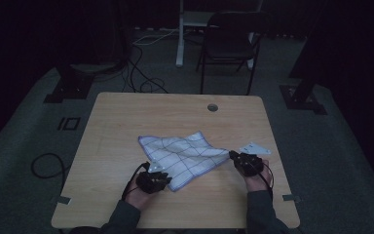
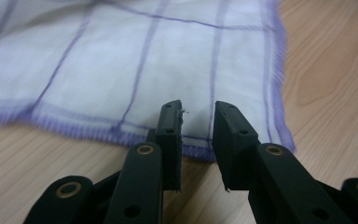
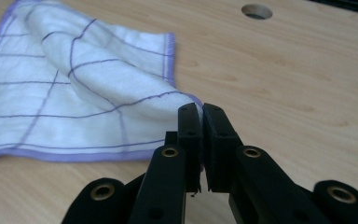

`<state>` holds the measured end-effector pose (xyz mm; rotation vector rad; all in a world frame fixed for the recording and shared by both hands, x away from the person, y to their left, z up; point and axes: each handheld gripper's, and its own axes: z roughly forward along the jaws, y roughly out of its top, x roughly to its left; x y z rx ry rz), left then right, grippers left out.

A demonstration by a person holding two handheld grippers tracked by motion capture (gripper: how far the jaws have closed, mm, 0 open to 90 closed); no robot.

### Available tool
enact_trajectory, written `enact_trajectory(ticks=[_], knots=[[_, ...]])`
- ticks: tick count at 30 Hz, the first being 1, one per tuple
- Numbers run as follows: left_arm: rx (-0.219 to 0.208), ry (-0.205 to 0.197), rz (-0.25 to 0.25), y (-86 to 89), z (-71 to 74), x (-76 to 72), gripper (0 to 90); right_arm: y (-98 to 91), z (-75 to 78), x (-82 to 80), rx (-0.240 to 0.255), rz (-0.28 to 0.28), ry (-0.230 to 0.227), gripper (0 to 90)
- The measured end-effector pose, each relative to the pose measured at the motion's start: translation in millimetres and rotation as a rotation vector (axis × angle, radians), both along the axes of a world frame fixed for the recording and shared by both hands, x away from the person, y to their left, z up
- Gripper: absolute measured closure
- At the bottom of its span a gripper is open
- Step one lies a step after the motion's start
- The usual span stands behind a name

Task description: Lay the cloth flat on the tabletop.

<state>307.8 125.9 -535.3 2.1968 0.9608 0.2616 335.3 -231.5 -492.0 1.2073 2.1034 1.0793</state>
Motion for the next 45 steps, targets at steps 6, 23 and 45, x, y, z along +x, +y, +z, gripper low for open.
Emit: enact_trajectory(ticks=[6,23,45], knots=[[0.007,0.006,0.062,20.4,1.1,-0.4,74.3,2.3,0.0,-12.6,0.024,0.051,0.013,81.7],[-0.029,0.028,0.238,81.7,1.4,16.1,74.0,29.5,-3.4,22.2,0.046,0.057,0.018,68.7],[-0.011,-0.03,0.23,61.3,-1.2,32.6,66.6,68.6,-27.2,133.8,0.137,0.032,0.243,51.8]])
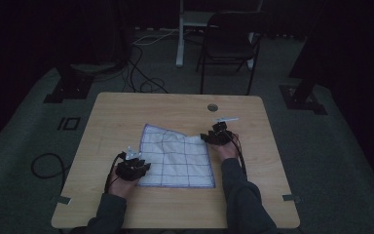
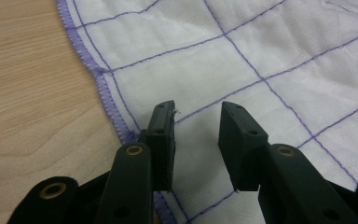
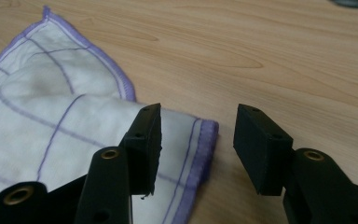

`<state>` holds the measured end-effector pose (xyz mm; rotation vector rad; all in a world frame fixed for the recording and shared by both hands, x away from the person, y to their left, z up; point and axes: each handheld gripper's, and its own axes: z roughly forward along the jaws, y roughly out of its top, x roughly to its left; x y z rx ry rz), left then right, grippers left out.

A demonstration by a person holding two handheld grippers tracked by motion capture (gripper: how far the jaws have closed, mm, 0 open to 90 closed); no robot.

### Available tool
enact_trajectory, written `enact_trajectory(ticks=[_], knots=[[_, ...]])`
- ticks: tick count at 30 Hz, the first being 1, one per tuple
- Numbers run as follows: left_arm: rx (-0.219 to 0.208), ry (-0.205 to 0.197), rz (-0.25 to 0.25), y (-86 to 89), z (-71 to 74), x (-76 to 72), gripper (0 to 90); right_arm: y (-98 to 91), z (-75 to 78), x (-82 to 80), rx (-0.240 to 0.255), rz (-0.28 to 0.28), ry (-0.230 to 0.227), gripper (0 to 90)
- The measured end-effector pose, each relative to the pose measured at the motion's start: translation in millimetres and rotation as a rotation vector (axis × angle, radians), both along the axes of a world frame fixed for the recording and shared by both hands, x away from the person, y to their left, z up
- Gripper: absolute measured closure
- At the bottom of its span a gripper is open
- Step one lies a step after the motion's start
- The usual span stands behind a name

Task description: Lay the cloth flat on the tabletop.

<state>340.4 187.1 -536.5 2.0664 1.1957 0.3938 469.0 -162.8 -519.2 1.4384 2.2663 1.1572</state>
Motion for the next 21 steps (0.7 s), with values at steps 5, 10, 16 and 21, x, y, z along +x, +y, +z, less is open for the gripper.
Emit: enact_trajectory(ticks=[5,10,16,21], knots=[[0.006,-0.005,-0.002,-0.8,-0.4,-0.5,66.4,4.8,-5.6,10.5,0.034,-0.007,0.049,51.7],[0.005,-0.01,-0.001,-0.9,-0.9,-0.9,66.3,8.5,-10.1,13.9,0.042,0.02,0.104,71.7],[0.006,-0.012,0.0,-1.2,-1.2,-1.4,66.3,8.0,10.0,-5.9,0.04,0.058,0.017,87.8],[0.015,-0.015,0.004,-2.1,-1.1,-2.2,66.4,9.8,35.5,-34.9,0.039,0.1,-0.089,87.9]])
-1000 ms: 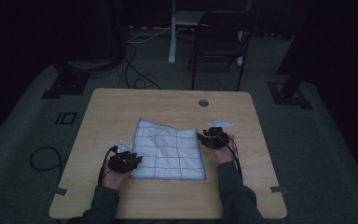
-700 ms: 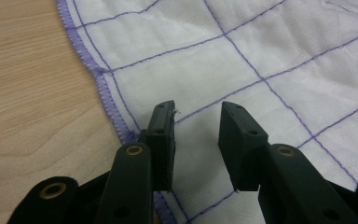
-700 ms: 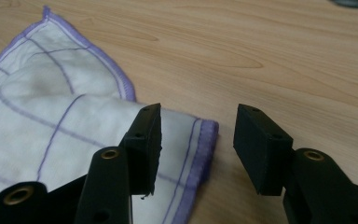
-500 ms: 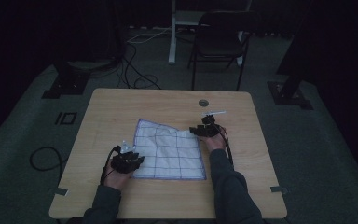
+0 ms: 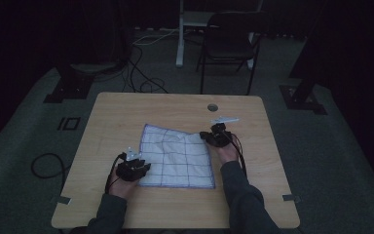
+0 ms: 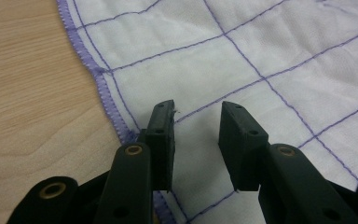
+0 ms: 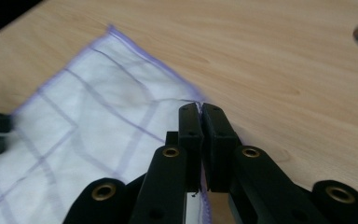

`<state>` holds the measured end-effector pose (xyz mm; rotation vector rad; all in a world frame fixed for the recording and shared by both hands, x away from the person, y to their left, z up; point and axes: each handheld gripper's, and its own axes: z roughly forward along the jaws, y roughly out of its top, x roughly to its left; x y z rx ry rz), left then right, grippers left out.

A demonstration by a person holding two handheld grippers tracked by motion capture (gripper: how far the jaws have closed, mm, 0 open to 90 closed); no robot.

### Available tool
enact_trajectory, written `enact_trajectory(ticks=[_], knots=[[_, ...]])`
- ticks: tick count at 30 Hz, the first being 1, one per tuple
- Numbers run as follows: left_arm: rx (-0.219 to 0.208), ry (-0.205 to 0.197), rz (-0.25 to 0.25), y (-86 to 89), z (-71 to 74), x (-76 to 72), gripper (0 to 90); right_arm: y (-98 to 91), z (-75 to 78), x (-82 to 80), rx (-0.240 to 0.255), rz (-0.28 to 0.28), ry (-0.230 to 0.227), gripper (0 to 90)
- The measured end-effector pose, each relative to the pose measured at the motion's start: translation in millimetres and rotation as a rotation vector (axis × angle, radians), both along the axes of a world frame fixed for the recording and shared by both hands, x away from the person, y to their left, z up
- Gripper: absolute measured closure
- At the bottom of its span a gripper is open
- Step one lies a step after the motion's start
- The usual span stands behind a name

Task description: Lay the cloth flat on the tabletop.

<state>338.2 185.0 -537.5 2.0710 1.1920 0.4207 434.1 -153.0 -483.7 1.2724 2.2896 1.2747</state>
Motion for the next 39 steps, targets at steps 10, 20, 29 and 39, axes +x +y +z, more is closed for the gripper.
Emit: enact_trajectory(ticks=[10,20,29,39], knots=[[0.011,0.007,-0.014,1.9,0.8,-2.8,66.9,-16.1,-12.1,-34.3,-0.12,-0.042,-0.056,87.9],[0.003,0.007,-0.021,2.0,0.4,-5.0,66.5,-36.4,-40.2,-31.4,-0.142,-0.112,0.039,71.1],[0.008,0.004,-0.029,-2.8,0.4,-8.2,66.4,-20.8,-31.5,-67.9,-0.11,-0.032,-0.049,63.4],[-0.009,0.005,-0.043,-6.7,-0.4,-11.7,66.3,-14.6,-55.8,-81.1,-0.204,0.006,-0.022,61.6]])
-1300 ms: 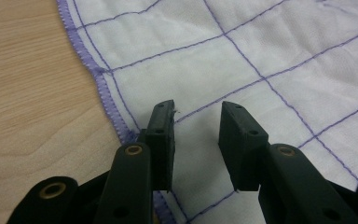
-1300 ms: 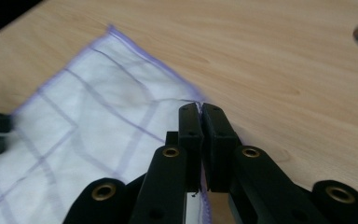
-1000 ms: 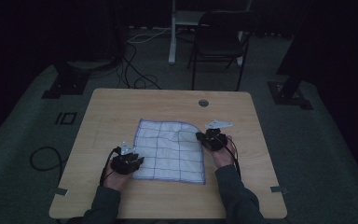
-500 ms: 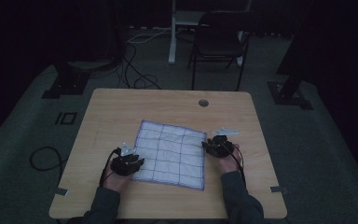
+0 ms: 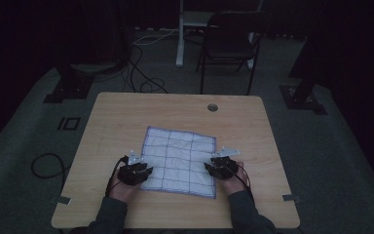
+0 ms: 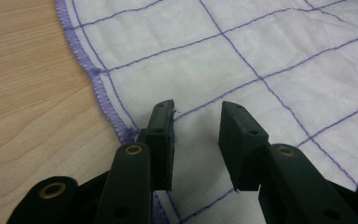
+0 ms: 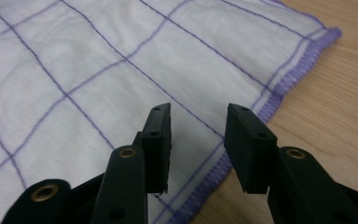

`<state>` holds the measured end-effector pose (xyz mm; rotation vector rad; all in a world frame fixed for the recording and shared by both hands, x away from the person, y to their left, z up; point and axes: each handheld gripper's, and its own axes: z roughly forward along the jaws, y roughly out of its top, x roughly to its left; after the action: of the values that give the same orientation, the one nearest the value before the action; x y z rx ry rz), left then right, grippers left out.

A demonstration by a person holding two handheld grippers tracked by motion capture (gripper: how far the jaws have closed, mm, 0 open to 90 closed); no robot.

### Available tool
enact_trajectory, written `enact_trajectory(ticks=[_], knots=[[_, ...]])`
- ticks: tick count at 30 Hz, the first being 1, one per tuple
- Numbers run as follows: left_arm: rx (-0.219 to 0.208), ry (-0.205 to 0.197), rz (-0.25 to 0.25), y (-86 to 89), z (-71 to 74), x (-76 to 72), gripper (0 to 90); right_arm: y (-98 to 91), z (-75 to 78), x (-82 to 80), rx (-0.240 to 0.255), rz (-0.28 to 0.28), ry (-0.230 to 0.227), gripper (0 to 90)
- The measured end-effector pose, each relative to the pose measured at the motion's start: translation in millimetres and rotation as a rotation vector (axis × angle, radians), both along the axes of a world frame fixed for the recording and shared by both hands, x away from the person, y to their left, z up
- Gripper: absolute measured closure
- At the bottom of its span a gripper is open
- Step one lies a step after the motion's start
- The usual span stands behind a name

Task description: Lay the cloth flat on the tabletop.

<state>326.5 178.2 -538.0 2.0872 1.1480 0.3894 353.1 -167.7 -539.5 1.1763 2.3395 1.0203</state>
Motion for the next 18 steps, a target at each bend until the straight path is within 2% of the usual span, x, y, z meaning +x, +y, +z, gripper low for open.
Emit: enact_trajectory(ticks=[4,14,18], knots=[[-0.001,-0.003,-0.012,-3.5,-0.3,-2.3,66.3,-5.1,-2.8,-0.5,0.013,-0.016,-0.009,63.1],[-0.01,0.001,-0.038,-9.0,-0.6,-6.4,66.3,-12.1,-3.7,1.5,-0.006,-0.049,-0.029,66.0],[-0.002,-0.003,-0.032,-9.9,-0.4,-6.9,67.2,-15.0,-3.6,2.6,-0.003,-0.053,-0.026,67.2]])
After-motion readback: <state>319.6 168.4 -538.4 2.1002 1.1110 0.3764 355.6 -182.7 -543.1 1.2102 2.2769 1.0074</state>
